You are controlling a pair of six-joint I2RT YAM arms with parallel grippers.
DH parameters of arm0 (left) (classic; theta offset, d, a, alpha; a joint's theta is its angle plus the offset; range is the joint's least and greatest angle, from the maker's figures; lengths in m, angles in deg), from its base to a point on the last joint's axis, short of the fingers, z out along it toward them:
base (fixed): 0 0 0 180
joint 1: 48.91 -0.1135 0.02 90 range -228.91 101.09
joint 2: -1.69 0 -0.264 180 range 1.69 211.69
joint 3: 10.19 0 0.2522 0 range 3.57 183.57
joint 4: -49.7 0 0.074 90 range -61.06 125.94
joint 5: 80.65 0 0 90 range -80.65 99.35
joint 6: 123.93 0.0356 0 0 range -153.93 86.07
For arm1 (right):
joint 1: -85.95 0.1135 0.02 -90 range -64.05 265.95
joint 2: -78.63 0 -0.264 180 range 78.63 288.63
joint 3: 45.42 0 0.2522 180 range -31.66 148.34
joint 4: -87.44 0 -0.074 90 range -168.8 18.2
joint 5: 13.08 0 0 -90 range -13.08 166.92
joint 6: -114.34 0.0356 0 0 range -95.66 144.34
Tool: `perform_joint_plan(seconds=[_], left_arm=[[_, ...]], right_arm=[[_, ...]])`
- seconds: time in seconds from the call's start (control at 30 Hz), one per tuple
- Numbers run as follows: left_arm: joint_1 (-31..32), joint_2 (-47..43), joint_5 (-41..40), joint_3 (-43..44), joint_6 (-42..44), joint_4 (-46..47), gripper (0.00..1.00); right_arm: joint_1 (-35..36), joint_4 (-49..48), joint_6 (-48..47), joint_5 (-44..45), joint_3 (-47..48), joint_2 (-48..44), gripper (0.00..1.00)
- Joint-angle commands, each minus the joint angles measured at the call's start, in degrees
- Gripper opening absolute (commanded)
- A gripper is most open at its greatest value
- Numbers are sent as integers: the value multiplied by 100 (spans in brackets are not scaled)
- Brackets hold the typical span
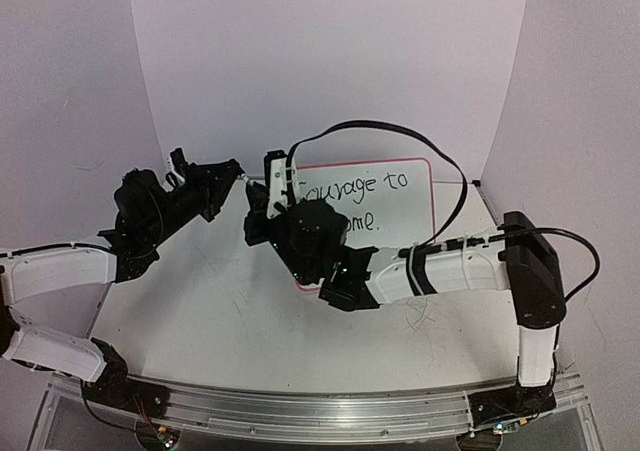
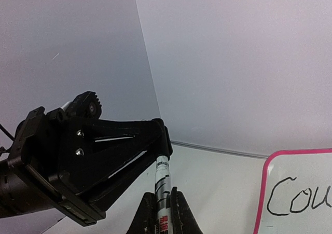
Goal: Write a sentence on the whiteboard
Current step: Insert the whiteboard marker without the cap into the pen cap.
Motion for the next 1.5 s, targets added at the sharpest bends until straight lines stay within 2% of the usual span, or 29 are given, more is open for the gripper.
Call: perform_joint_plan(seconds=[0.0, 0.17, 0.23, 0.3, 0.4, 0.53, 0.67, 0.93, 1.0, 1.13, 1.23, 1.33, 1.37, 1.4, 1.47], left_arm=[[99, -132, 274, -27, -9, 371, 0], [133, -201, 245, -123, 34, 396, 0], [144, -251, 238, -184, 25, 397, 0], [145, -299, 246, -244, 27, 406, 0], [154, -311, 398, -235, 119, 409, 0], [162, -314, 591, -238, 215, 424, 0], [192, -451, 625, -296, 261, 434, 0], [754, -397, 297, -225, 800, 599, 0], [876, -427, 171, -242, 878, 622, 0], [944, -362, 98, -333, 692, 619, 0], [945, -461, -136, -466, 648, 610, 0], [935, -682, -495, -569, 784, 529, 0], [905, -738, -602, -566, 817, 443, 0], [857, -786, -713, -514, 881, 287, 0], [741, -858, -842, -352, 1092, -199, 0]], right_arm=[[27, -469, -850, 1071, 792, 639, 0], [24, -1125, -1544, 1112, 1319, 1185, 0], [-12, -1181, -1532, 998, 1491, 1299, 0], [-121, -1186, -1157, 519, 1372, 1186, 0], [-329, -1215, -429, -728, 1000, 819, 0], [-429, -1316, -387, -1352, 852, 599, 0], [-521, -1558, -436, -1428, 659, 560, 0], [-609, -1362, 387, -1006, 1626, 1177, 0], [-596, -1262, 234, -1119, 1960, 1305, 0], [-399, -887, -1557, -813, 2697, 1646, 0], [-409, -866, -1946, -888, 2358, 1503, 0], [-406, -803, -1727, -989, 1718, 1084, 0], [-406, -730, -1600, -1074, 1477, 902, 1], [-403, -608, -1471, -1107, 1250, 723, 9], [-398, -191, -1175, -1116, 867, 440, 35]])
